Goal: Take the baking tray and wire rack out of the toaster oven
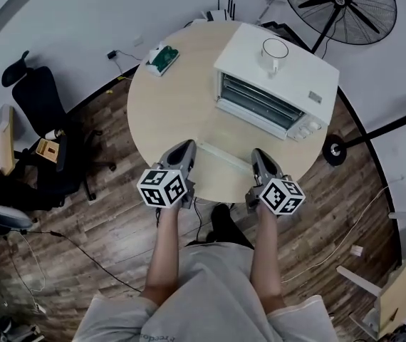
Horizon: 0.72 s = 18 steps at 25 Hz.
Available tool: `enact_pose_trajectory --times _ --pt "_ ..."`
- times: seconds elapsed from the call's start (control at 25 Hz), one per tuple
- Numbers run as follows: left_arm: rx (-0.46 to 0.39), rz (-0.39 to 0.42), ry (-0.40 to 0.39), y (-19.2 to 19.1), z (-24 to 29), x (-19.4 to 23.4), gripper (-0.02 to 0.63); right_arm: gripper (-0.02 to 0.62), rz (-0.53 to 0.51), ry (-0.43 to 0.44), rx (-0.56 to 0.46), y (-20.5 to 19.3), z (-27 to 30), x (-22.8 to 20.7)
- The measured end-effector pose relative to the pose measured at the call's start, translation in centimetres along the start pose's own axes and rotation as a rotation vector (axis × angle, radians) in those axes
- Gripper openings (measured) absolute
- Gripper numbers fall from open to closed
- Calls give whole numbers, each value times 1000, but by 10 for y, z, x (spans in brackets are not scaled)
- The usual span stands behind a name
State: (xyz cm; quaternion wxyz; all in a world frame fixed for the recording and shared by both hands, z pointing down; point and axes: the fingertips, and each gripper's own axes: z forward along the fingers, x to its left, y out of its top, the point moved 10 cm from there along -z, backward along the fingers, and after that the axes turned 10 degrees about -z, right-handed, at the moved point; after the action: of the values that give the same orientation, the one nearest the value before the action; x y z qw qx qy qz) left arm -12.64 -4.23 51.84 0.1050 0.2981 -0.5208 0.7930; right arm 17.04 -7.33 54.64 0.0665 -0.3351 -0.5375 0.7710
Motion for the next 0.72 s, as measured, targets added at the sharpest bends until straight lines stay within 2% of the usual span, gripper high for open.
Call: enact_pose_trajectory --times 0.16,0.52,0.64,0.72 --pt "13 7 -1 19 31 2 55 -2 91 -30 -46 12 25 -29" --pt "43 -20 -64 36 100 -9 55 -2 167 -72 -77 33 68 -67" --pt "53 -72 -100 30 126 -11 55 -1 206 -94 -86 30 77 -83" --pt "63 -153 -127 20 144 -10 55 0 241 -114 -97 26 81 -95"
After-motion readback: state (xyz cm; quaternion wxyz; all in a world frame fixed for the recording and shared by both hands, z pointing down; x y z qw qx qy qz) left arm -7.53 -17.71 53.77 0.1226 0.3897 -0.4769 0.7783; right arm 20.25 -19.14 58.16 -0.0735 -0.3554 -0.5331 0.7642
